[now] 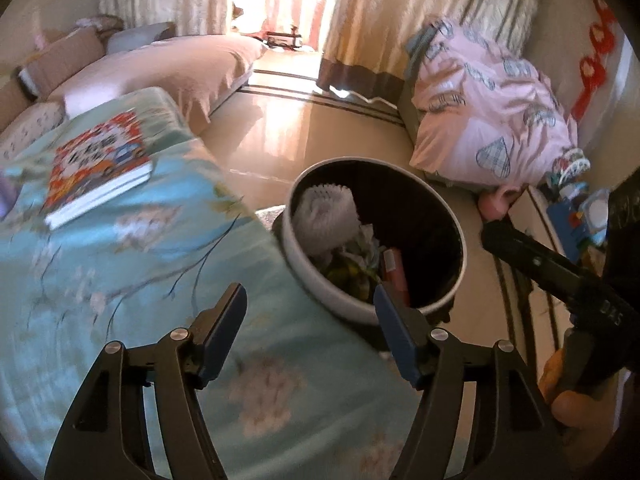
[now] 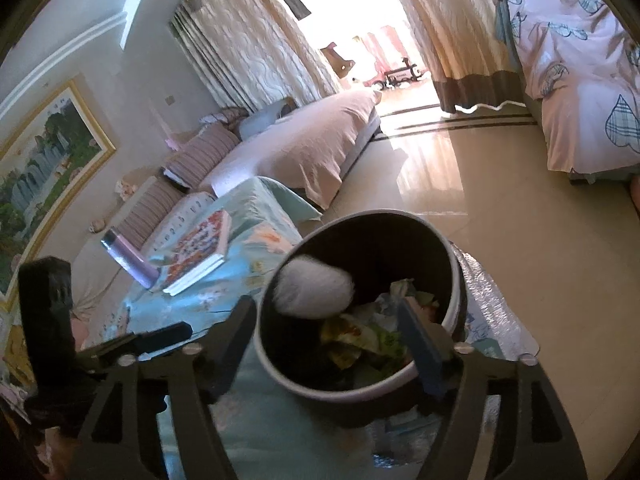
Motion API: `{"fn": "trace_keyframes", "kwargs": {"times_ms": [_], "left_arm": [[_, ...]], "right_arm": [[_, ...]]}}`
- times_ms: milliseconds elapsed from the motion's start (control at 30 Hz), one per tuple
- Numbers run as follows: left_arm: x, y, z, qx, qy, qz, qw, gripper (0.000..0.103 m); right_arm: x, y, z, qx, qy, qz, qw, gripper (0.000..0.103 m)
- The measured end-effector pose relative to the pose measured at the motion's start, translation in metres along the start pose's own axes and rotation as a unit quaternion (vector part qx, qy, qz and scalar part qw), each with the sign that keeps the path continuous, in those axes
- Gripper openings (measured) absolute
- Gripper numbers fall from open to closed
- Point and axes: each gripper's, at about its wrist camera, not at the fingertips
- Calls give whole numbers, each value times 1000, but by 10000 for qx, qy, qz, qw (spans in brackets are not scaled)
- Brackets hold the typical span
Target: Collect trash
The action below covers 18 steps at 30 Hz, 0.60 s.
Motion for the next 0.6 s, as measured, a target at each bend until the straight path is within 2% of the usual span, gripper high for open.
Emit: {"fn": "trace_keyframes", "kwargs": {"times_ms": [233,433,600], "left_arm": [[-66,-30,-35,-108,442,-489,9978,76],[-112,-52,-56,8,753,-752,9943,78],[-140,-60,-89,34,1257,-823,9886,79]], "right_arm": [[-44,-31,-20,144,278,-62,9995,96],[-90,-61,-27,165,413,-345,9984,99],[-110,-85,-35,174,543,-644,9963,99]]}}
Point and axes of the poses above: each gripper's, at about its wrist camera, not at the fingertips, and z roughly the way its jaws point, y to its right, x to its top, and after that the axes turned 14 degrees about -y, right-handed
